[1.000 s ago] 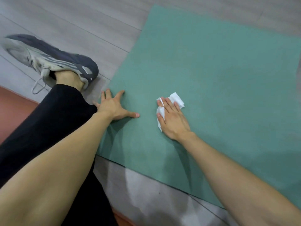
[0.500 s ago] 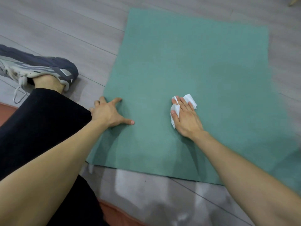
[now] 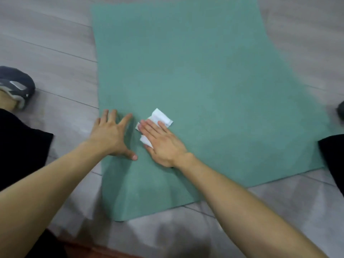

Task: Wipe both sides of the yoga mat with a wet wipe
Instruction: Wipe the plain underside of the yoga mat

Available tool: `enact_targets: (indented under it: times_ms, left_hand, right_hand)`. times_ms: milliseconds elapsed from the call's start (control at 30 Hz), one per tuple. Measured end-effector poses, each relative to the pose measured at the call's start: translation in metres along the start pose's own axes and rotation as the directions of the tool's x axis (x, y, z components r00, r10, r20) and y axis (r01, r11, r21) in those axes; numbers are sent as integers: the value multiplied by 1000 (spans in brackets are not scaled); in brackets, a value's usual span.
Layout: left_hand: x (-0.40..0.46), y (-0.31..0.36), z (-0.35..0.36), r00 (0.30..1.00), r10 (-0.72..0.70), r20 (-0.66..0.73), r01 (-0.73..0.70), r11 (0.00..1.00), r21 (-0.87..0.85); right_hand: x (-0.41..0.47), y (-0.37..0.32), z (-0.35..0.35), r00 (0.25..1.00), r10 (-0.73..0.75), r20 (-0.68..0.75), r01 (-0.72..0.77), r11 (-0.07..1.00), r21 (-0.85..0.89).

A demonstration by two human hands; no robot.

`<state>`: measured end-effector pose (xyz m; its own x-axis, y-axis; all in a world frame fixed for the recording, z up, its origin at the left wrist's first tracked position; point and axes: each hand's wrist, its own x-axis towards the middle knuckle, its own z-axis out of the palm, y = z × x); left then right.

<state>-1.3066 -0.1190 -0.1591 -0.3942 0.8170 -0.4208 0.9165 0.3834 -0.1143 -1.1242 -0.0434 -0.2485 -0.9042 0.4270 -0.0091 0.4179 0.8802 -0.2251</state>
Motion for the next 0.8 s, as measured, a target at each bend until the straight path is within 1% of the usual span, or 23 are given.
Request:
enact_targets:
  times_ms: [67, 100, 133, 167, 200, 267, 333, 367, 400, 433, 467, 500, 533, 567, 600, 633, 700, 733, 800]
  left_hand:
    - [11, 3, -8, 997, 59, 40, -57, 998, -35]
    - [14, 4, -10, 997, 66, 49, -64, 997, -42]
    - [16, 4, -10, 996, 69, 48, -67, 997, -38]
    - [17, 3, -8, 996, 79, 39, -78, 997, -28]
    - [17, 1, -5, 995, 92, 26, -91, 996, -16]
    - [18, -2, 1, 995, 103, 5, -103, 995, 11]
    - [21, -4, 3, 995, 100, -3, -100, 995, 26]
    - [22, -3, 3, 995, 101, -1, -101, 995, 26]
    - [23, -3, 4, 995, 98, 9, -98, 995, 28]
    - [22, -4, 6, 995, 94, 23, -94, 995, 35]
    - [23, -3, 5, 995, 93, 33, -95, 994, 45]
    - [22, -2, 3, 995, 93, 36, -95, 994, 55]
    - [23, -1, 1, 995, 89, 41, -91, 994, 58]
    - [23, 0, -1, 995, 79, 53, -82, 995, 57]
    - [23, 1, -4, 996, 65, 68, -69, 996, 50]
    - [21, 4, -7, 995, 50, 83, -54, 998, 44]
    - [17, 7, -10, 994, 49, 95, -52, 998, 28]
    - [15, 7, -10, 995, 46, 90, -49, 998, 28]
    - [15, 7, -14, 995, 55, 83, -60, 996, 70]
  right_hand:
    - [-3, 39, -11, 1000, -13, -16, 12, 1000, -25]
    - [-7, 65, -18, 1000, 17, -21, -18, 999, -37]
    - [-12, 97, -25, 996, 79, -30, -80, 996, -44]
    - [-20, 131, -32, 983, 177, -44, -179, 983, -45]
    - [-30, 167, -41, 955, 289, -62, -292, 955, -46]
    - [-49, 225, -60, 860, 504, -83, -508, 861, -25]
    - [-50, 245, -65, 743, 665, -71, -663, 747, 55]
    - [-43, 236, -61, 718, 692, -73, -687, 722, 85]
    - [-32, 217, -50, 734, 670, -113, -664, 742, 90]
    - [-22, 189, -37, 772, 616, -155, -611, 787, 85]
    - [-11, 155, -25, 828, 528, -186, -524, 848, 75]
    - [-3, 117, -15, 894, 407, -185, -403, 913, 61]
    - [4, 79, -9, 946, 281, -161, -279, 960, 35]
    - [10, 40, -5, 978, 179, -105, -178, 984, 16]
    - [12, 8, -1, 992, 113, -56, -114, 994, -4]
    - [11, -14, 2, 995, 92, -26, -93, 995, -27]
    - [5, -21, 0, 996, 86, -10, -86, 995, -47]
    - [0, -9, -2, 996, 85, -21, -86, 994, -65]
    - [-18, 36, -13, 987, 160, -32, -162, 982, -96]
